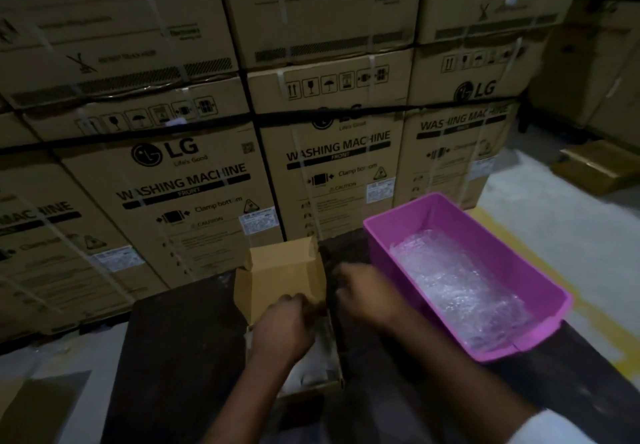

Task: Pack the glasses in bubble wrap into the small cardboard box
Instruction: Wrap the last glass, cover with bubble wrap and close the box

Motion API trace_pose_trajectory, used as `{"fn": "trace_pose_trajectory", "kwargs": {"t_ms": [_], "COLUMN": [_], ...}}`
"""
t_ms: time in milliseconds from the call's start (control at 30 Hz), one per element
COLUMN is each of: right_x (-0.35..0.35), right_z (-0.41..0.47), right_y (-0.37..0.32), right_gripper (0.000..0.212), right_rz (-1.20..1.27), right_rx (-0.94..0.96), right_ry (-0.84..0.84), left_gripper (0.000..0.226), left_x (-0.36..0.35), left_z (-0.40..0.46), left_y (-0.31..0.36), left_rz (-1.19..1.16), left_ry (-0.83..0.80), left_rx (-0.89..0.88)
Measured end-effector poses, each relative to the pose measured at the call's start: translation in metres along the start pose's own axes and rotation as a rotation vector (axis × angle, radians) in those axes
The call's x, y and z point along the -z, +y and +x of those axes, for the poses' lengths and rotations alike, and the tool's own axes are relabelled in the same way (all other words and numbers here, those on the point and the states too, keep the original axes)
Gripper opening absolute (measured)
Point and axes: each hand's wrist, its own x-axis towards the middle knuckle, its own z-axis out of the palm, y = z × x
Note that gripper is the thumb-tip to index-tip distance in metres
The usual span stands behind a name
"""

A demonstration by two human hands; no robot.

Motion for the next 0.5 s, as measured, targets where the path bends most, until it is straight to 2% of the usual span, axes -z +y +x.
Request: {"fn": "trace_pose_trajectory", "kwargs": {"t_ms": [67, 133, 200, 333, 433, 500], "right_x": [0.045, 0.081, 0.099, 0.095, 0.07, 0.052], "right_z": [-0.002, 0.002, 0.015, 0.027, 0.026, 0.028], "right_y": [0.028, 0.062, 0.105, 0.176, 0.211, 0.232], "right_gripper": [0.032, 0.034, 0.035, 0.039, 0.053, 0.062], "right_rz": [-0.01, 0.0, -0.029, -0.119, -0.184, -0.233], "right_rx": [-0.002, -0.052, -0.107, -0.203, -0.217, -0.289], "right_ry": [0.182, 0.285, 0.29, 0.046, -0.128, -0.209], "left_gripper": [0.028, 0.024, 0.022, 0.023, 0.041, 0.053], "left_x": [0.025, 0.042, 0.043, 0.019, -0.013, -0.035], "left_z": [0.015, 0.036, 0.058, 0.109, 0.145, 0.16], "left_y": [0.035, 0.077, 0.118, 0.186, 0.222, 0.234], "left_rz": [-0.1, -0.213, -0.355, -0.585, -0.288, -0.041], "left_ry": [0.165, 0.284, 0.284, -0.065, -0.304, -0.391], "left_rx": [-0.109, -0.228, -0.317, -0.403, -0.37, -0.305]}}
